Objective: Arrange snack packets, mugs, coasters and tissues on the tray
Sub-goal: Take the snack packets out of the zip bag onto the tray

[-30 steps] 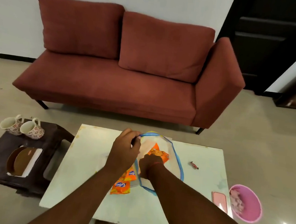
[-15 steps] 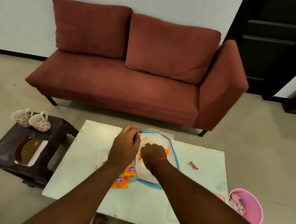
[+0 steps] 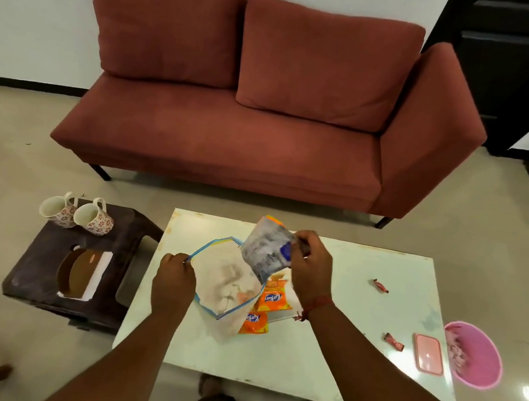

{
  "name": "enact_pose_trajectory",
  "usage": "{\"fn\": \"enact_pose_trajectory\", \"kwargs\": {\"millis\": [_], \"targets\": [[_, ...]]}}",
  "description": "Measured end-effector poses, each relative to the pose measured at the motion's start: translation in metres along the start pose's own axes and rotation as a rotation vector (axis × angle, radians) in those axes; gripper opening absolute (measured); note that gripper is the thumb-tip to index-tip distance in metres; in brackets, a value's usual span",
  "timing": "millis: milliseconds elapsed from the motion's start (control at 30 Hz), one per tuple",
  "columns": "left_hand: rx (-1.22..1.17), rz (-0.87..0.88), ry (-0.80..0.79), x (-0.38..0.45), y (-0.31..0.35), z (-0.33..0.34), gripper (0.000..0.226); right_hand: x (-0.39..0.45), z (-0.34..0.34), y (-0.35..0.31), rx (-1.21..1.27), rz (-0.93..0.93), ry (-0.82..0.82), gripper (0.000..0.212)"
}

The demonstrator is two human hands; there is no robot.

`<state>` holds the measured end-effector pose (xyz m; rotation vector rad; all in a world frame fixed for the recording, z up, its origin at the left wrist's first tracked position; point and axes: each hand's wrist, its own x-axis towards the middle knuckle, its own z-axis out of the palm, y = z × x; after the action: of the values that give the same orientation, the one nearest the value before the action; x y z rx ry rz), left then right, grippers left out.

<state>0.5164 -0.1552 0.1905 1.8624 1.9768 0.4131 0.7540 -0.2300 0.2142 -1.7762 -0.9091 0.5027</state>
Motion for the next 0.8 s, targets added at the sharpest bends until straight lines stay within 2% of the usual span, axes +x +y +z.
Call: {"fn": "enact_pose_trajectory", "kwargs": {"millis": [133,200,267,367,467,667,800], "targets": [[-0.01,-0.065,-0.009,0.024,-0.039,-0.004,0.024,0.005,0.034,0.025,0.231,0.377,0.277,0.015],[-0.015,-0.064,-0.006,0.034,-0.055,-0.008,0.023,0.004,0.052,0.041,0.222,0.49,0.324,0.011],[-0.018,-0.07,-0.02,0.044,-0.071,-0.01,0.023,0.001,0.074,0.063,0.087,0.539,0.272,0.008],[0.006,-0.072,-0.037,0.055,-0.089,-0.013,0.023,-0.005,0.105,0.091,-0.171,0.61,0.078,0.011],[0.018,-0.074,-0.063,0.063,-0.102,-0.014,0.023,-0.007,0.131,0.109,-0.304,0.74,-0.065,0.018],[0.002,-0.045,-0.114,0.071,-0.114,-0.011,0.021,-0.003,0.158,0.121,-0.195,0.875,-0.106,0.025],[-0.024,-0.018,-0.141,0.072,-0.104,-0.007,0.022,-0.01,0.144,0.122,-0.206,0.978,-0.215,0.036]]}}
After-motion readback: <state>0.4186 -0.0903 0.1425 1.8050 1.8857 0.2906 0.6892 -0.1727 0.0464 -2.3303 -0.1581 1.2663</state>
